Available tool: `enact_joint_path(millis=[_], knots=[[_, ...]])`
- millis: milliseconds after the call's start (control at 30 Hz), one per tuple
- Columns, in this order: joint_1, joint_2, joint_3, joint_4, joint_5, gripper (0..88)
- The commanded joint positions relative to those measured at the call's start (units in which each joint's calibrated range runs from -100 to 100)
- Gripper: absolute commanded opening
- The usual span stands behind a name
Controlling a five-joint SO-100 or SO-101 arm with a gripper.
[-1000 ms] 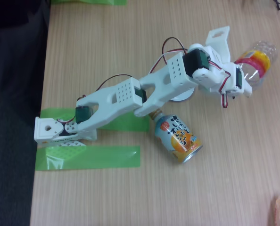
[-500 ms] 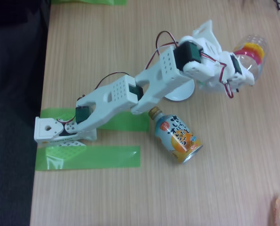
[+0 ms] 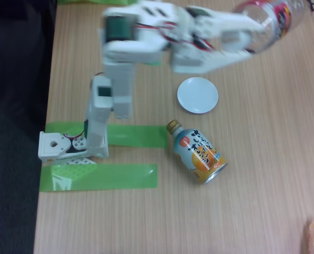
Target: Pick up the plastic bottle and stand it up on the white place
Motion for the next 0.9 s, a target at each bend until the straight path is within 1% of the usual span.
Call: enact_joint_path(millis=[0,167,233,533,667,867], knots=[[-0.04,-7.79,-1.35,0.05,3.34,7.5],[-0.04,-16.03,-0.72,1.08,3.82,7.4],[-0.04,-18.46,2.45,1.25,3.82,7.4],[0.03,-25.85,32.42,0.57,3.29,7.4],[-0.04,-26.27,39.48,0.22,3.29,7.4],[-1.38,-25.52,40.57,-7.33,3.29,7.4]])
